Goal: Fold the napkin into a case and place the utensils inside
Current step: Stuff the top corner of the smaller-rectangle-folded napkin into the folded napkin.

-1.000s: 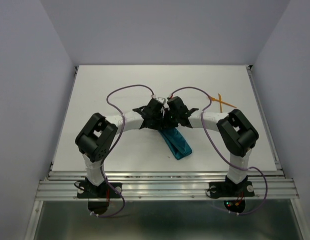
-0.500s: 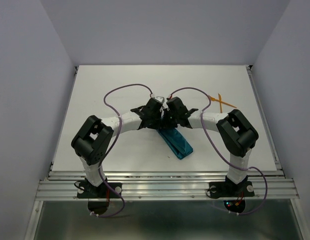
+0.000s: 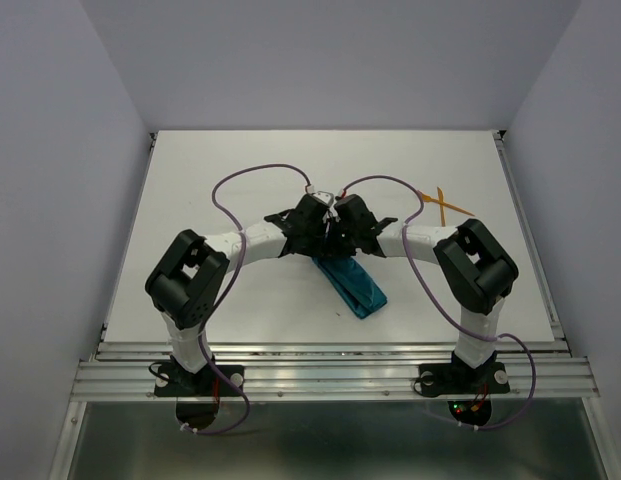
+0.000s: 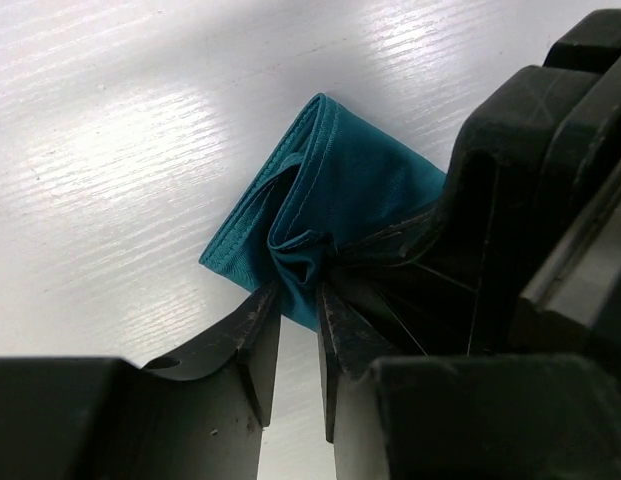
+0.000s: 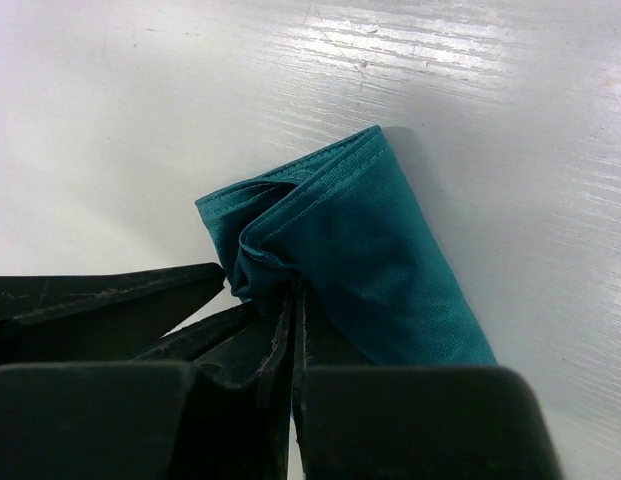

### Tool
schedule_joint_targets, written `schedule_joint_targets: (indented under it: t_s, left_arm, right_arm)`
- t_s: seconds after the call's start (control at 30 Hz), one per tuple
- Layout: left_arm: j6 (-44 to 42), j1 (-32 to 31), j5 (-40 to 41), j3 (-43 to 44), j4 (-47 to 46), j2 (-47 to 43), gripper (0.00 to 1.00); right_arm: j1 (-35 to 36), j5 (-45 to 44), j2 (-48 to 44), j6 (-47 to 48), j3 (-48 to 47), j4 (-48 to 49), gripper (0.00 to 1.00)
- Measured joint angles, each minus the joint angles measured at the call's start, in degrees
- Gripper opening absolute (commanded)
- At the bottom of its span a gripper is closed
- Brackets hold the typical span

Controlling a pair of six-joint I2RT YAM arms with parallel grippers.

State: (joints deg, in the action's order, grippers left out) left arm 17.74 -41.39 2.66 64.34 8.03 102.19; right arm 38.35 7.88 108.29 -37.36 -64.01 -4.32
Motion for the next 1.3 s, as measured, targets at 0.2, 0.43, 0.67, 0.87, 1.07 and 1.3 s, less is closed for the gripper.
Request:
schedule_joint_targets:
  t_s: [0.2,0.43,0.67,0.87,1.07,1.3]
  left_arm:
    - [-0.52,-0.15,-0.24,0.07,0.02,0.09,0.27]
    - [-0.76,-0.26,-0.63,0.22,-0.02,0.79,0.25]
    - [-1.11,-0.55,-0.63,0.24,0.17,2.47,0.29]
    - [-1.33,-0.81,-0.72,0.31,0.20,2.97,0.30]
    - [-1.27,-0.79,-0.68,0.68,-0.13,3.45,0.02]
    - [-0.50,-0.83,-0.76,0.72,-0.44,3.48,0.00]
  right_arm:
    - [0.00,0.00,-0.02,-0.17,0.00,-0.07,0.01]
    - [-0.07,-0.13,-0.02,-0.76,0.00,-0.20,0.01]
    - [-0.07,-0.68,-0.35,-0.98,0.04,-0.28,0.01]
    - [0.00,-1.38,-1.11,-0.81,0.24,-0.44,0.01]
    - [0.00,-1.53,-1.57,-0.83,0.28,-0.44,0.01]
    - [0.00,-1.51,-2.12,-0.79,1.14,-0.31,0.01]
